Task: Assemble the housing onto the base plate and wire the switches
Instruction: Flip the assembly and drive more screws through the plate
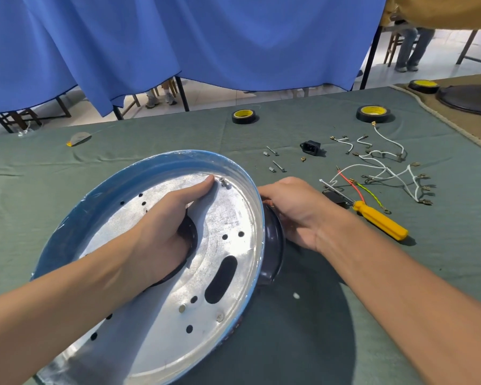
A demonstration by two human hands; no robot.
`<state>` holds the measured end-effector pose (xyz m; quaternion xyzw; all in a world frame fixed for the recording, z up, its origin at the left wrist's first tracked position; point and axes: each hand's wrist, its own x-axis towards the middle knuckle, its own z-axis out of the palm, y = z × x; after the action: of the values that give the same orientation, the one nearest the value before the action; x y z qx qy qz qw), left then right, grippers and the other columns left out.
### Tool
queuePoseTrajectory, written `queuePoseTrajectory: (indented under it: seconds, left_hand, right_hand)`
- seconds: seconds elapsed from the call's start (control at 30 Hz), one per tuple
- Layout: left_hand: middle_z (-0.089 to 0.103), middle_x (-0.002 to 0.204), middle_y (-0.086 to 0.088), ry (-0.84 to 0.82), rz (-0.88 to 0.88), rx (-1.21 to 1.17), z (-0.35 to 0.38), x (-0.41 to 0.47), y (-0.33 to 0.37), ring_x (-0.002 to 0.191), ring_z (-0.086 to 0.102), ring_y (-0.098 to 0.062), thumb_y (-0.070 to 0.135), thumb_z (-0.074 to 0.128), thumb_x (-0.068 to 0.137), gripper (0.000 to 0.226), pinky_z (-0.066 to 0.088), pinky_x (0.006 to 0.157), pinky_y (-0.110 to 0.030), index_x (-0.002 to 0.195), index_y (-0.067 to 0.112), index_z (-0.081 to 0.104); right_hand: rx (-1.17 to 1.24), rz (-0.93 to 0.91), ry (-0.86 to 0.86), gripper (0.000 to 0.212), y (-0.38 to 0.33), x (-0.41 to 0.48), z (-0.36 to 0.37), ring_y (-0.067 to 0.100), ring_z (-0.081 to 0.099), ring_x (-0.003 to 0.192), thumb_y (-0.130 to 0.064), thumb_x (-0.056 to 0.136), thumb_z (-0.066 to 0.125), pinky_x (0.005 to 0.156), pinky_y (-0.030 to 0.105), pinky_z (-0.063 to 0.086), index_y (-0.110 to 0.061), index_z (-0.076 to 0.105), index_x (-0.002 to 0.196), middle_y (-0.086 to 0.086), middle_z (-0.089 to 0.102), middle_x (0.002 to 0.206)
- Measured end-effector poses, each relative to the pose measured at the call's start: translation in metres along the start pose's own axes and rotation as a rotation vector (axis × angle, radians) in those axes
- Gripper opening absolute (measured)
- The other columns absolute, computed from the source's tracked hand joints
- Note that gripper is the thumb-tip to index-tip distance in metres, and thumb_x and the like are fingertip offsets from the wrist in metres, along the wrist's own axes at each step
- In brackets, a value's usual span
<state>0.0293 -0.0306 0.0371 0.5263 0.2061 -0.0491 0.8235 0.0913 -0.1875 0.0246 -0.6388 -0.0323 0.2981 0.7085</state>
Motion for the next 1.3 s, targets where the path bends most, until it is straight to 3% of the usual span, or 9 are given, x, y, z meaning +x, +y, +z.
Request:
queuePoseTrajectory:
  seconds: [0.17,0.37,0.5,0.63,0.8,0.97,1.07,1.13,1.3]
  left_hand:
    - [0.076,0.092,0.008,0.010,0.014,-0.051,-0.001,0.003,-0.001,0.092,0.068,0.005,0.028,0.069,0.071,0.019,0.035,0.106,-0.025,0.070,0.013,0.081]
    - [0.076,0.093,0.008,0.007,0.008,-0.047,-0.001,0.005,-0.005,0.092,0.069,0.005,0.026,0.069,0.078,0.019,0.043,0.092,-0.021,0.073,0.011,0.081]
    - [0.076,0.094,0.009,-0.006,0.013,0.004,0.001,0.003,-0.003,0.097,0.067,0.005,0.028,0.069,0.071,0.019,0.042,0.093,-0.020,0.073,0.013,0.081]
    - [0.071,0.118,-0.001,-0.174,-0.071,0.014,-0.001,0.000,-0.002,0.118,0.061,-0.004,0.027,0.060,0.091,0.030,0.034,0.109,-0.033,0.102,0.005,0.077]
    - [0.072,0.116,0.001,-0.120,-0.042,0.018,-0.004,-0.002,-0.002,0.114,0.064,-0.005,0.029,0.061,0.090,0.027,0.033,0.111,-0.035,0.095,0.009,0.080]
    - [0.067,0.127,-0.003,-0.096,-0.026,0.038,-0.010,-0.005,0.002,0.126,0.057,-0.018,0.031,0.060,0.093,0.037,0.029,0.115,-0.042,0.121,0.009,0.069]
    - [0.067,0.125,-0.004,-0.245,-0.088,0.065,-0.006,-0.017,0.006,0.116,0.064,-0.020,0.034,0.051,0.097,0.035,0.052,0.097,-0.035,0.110,0.013,0.075]
    - [0.072,0.116,-0.004,-0.188,-0.048,0.113,-0.006,-0.021,0.008,0.105,0.070,-0.019,0.035,0.055,0.093,0.031,0.059,0.078,-0.033,0.099,0.017,0.079]
    - [0.075,0.105,-0.002,-0.094,-0.021,0.124,-0.007,-0.025,0.015,0.094,0.073,-0.019,0.039,0.062,0.085,0.030,0.058,0.075,-0.034,0.093,0.017,0.081]
  right_hand:
    - [-0.050,-0.064,-0.024,0.028,0.002,-0.002,0.001,0.012,0.057,0.044,-0.004,0.085,0.064,0.045,0.023,0.045,-0.007,0.063,0.057,0.002,0.061,0.050]
    - [-0.056,-0.048,-0.028,0.027,0.003,0.001,-0.001,0.012,0.055,0.040,0.000,0.086,0.062,0.042,0.022,0.044,-0.004,0.060,0.059,0.002,0.058,0.047]
    - [-0.106,-0.065,-0.049,0.024,0.005,0.005,-0.003,0.016,0.059,0.047,0.000,0.089,0.058,0.046,0.025,0.050,0.002,0.064,0.066,0.007,0.063,0.055]
    - [-0.198,-0.087,-0.074,0.026,0.007,0.010,-0.006,0.027,0.067,0.074,0.009,0.093,0.047,0.071,0.038,0.060,0.005,0.073,0.096,0.023,0.072,0.092]
    - [-0.176,-0.141,-0.101,0.020,0.011,0.010,-0.009,0.022,0.067,0.065,0.013,0.088,0.055,0.060,0.028,0.056,0.008,0.072,0.097,0.024,0.072,0.091]
    - [-0.177,-0.194,-0.167,0.021,0.012,0.007,-0.008,0.015,0.067,0.063,0.008,0.090,0.055,0.059,0.026,0.055,0.005,0.072,0.101,0.020,0.073,0.091]
    - [-0.115,-0.218,-0.183,0.018,0.013,0.008,-0.006,0.015,0.069,0.068,0.005,0.090,0.060,0.063,0.028,0.057,0.006,0.070,0.105,0.020,0.073,0.096]
    - [-0.074,-0.242,-0.179,0.019,0.014,0.009,-0.005,0.015,0.070,0.071,0.004,0.091,0.061,0.063,0.029,0.058,0.006,0.070,0.107,0.019,0.073,0.097]
    - [-0.117,-0.361,-0.184,0.014,0.014,0.010,-0.003,0.011,0.072,0.073,-0.002,0.087,0.068,0.062,0.030,0.058,-0.005,0.073,0.099,0.004,0.076,0.086]
